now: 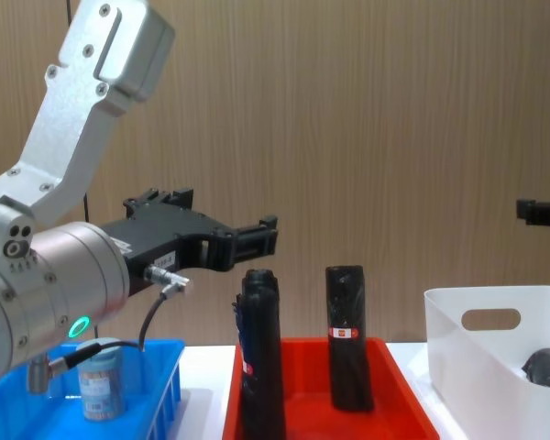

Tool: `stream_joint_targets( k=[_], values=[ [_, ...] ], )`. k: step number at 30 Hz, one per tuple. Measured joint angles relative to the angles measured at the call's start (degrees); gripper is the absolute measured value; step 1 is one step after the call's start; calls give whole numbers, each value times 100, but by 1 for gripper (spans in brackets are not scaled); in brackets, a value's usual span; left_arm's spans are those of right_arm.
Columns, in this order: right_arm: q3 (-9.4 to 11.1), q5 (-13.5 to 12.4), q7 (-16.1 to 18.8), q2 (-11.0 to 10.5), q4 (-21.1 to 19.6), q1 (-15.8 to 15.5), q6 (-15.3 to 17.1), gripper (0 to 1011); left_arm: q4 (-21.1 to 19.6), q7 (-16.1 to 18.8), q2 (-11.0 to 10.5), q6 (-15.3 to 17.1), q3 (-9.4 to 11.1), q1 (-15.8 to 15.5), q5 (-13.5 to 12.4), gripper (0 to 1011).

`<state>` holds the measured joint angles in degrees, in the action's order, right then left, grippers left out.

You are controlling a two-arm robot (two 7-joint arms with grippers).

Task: Pick the cotton swabs from the blue box and place them into the white box.

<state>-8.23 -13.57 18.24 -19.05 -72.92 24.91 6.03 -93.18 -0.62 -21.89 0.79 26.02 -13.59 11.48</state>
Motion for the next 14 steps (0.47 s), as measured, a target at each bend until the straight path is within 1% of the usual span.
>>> stream_joint_targets(
  k=[14],
  values=[
    [-13, 34, 26, -7, -39, -38, -47, 1002, 0, 0, 0, 0, 0, 0, 0, 1004]
  ],
)
